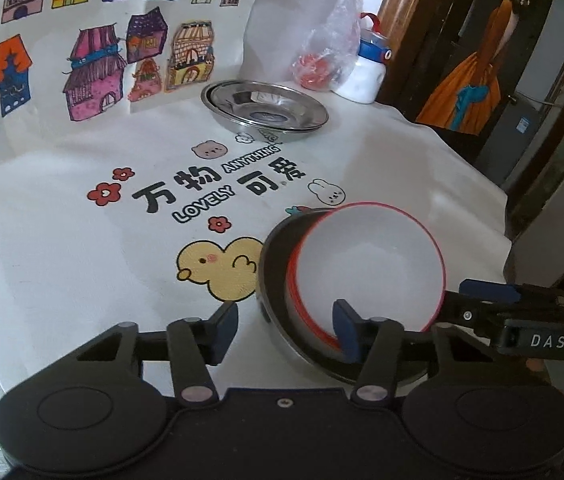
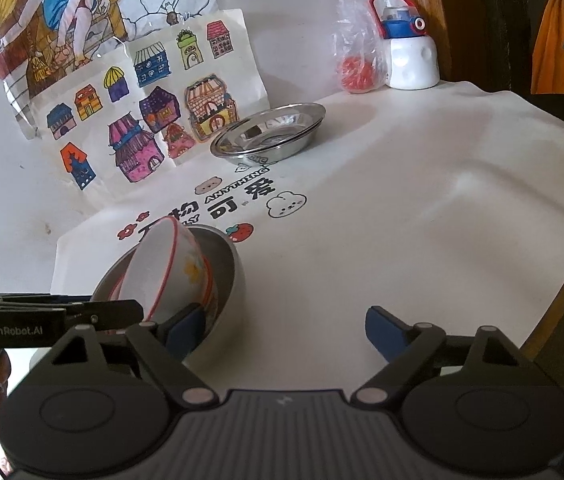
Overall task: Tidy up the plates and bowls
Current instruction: 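Close both grippers on the rim of the large steel bowl holding the white bowls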
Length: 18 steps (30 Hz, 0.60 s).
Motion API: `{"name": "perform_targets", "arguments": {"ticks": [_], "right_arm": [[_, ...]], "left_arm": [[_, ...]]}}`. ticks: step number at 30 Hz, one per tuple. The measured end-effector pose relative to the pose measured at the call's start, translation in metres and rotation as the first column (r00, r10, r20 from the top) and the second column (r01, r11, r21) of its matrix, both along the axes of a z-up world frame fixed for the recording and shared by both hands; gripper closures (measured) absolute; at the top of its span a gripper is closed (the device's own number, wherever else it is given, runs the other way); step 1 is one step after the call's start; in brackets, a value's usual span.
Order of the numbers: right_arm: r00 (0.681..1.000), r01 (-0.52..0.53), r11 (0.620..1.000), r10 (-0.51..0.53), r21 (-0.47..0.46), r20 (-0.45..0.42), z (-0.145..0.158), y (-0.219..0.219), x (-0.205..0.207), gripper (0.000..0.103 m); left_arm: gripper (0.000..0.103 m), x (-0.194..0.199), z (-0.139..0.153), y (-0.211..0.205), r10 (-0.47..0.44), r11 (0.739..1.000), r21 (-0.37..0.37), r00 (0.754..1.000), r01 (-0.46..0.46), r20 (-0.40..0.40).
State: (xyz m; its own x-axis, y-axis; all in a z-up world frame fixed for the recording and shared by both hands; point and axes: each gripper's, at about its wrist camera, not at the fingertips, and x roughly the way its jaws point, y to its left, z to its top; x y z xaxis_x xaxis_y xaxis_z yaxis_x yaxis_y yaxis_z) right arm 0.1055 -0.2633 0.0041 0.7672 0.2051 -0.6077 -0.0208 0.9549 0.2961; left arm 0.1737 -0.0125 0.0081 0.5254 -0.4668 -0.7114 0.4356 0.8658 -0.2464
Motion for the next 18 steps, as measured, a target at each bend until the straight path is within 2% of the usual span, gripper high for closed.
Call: {"name": "perform_targets", "arguments": {"ticks": [7, 13, 18], "right_arm": [[1.000, -0.007, 1.000, 0.007, 0.009, 0.002, -0.001, 0.001, 0.001, 0.017], [1.000, -0.009, 1.000, 0.009, 0.013, 0.001, -0.001, 0.002, 0.002, 0.018], [1.000, -0.008, 1.000, 0.008, 0.013, 0.001, -0.001, 0.001, 0.002, 0.018]], "left_arm": [[0.053, 0.002, 0.006, 0.010, 0.023, 0.999, -0.025, 1.000, -0.023, -0.014], [0.069, -0.001, 0.013, 0.009, -0.003, 1.000, -0.024, 1.000, 0.002, -0.005], [0.072, -0.002, 0.017, 0.017, 0.017, 0.999, -0.038, 1.000, -0.017, -0.004]]}}
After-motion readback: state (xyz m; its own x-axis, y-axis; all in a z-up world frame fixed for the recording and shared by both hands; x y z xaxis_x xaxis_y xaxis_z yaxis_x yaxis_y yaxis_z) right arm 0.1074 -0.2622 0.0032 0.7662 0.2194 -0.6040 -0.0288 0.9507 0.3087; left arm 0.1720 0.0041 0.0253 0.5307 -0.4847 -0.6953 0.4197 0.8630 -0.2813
